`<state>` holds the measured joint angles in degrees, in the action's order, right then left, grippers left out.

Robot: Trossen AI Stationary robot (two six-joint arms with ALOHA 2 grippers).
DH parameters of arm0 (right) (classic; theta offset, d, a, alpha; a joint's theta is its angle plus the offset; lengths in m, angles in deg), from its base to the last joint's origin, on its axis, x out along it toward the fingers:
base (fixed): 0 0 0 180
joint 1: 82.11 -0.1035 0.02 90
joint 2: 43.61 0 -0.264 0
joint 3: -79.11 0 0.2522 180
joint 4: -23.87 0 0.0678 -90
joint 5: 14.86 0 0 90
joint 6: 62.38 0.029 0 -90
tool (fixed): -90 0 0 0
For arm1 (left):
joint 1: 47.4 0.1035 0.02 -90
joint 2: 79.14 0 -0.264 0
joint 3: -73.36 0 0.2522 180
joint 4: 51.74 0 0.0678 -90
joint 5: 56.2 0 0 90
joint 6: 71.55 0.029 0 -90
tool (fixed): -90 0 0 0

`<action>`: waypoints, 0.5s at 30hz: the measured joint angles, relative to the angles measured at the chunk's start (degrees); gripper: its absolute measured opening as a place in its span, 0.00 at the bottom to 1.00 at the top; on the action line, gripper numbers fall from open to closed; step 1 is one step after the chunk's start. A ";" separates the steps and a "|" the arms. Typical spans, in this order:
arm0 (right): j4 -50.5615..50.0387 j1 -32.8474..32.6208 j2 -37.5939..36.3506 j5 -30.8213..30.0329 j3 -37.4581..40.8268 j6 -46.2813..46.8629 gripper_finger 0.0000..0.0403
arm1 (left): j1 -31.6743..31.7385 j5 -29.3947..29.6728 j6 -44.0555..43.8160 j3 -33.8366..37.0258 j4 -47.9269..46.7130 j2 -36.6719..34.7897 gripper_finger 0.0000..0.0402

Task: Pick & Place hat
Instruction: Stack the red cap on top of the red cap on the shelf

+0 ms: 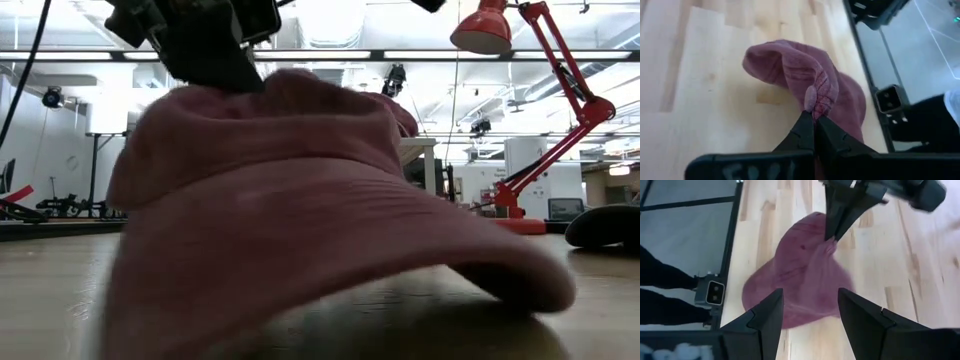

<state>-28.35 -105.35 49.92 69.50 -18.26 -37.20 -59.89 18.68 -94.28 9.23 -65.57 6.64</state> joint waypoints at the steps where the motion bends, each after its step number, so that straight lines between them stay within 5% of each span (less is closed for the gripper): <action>1: -0.19 0.69 0.16 0.79 -0.54 -0.97 0.45 | -0.09 -0.44 0.42 -0.17 0.02 -0.09 0.00; 15: 1.82 10.48 1.09 14.69 0.52 -8.78 0.45 | -0.07 -0.01 2.76 -4.68 0.45 -0.44 0.00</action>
<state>-26.53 -94.88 51.00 84.19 -17.74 -45.99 -59.96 18.67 -91.52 4.55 -65.12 6.20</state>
